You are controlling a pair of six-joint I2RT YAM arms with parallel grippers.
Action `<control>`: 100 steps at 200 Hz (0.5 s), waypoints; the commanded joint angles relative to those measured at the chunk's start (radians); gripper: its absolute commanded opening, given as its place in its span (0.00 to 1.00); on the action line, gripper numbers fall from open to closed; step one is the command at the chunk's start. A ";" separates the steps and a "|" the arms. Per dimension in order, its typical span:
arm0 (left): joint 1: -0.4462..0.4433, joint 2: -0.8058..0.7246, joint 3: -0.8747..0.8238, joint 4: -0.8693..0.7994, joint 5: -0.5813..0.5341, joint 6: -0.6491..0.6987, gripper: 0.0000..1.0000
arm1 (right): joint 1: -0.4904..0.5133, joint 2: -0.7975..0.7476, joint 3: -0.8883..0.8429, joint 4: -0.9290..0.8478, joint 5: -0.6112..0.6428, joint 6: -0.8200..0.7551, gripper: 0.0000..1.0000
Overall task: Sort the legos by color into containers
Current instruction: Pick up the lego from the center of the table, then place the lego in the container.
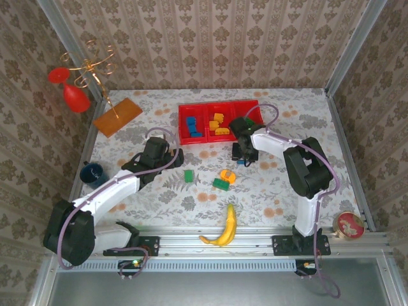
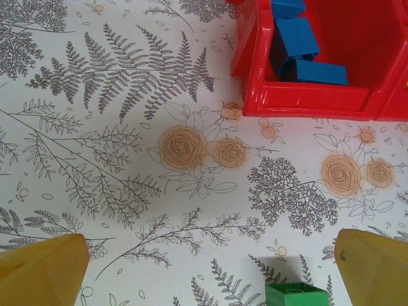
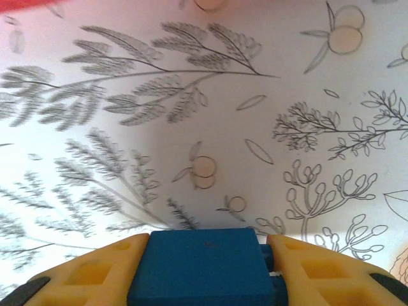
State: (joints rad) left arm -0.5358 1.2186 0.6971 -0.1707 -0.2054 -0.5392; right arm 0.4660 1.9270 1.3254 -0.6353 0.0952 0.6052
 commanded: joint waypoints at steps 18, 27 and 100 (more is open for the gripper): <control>0.008 -0.008 -0.003 0.008 -0.002 -0.031 1.00 | 0.047 -0.051 0.106 0.015 -0.022 0.014 0.28; 0.009 -0.010 -0.004 0.007 -0.003 -0.031 1.00 | 0.056 -0.042 0.135 0.019 -0.020 0.010 0.28; 0.013 -0.026 -0.019 0.009 0.000 -0.028 1.00 | 0.118 0.113 0.465 0.014 0.002 -0.060 0.27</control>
State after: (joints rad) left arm -0.5285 1.2175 0.6941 -0.1703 -0.2054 -0.5503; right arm 0.5694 1.9697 1.7023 -0.6117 0.0898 0.5823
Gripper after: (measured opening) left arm 0.999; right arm 0.444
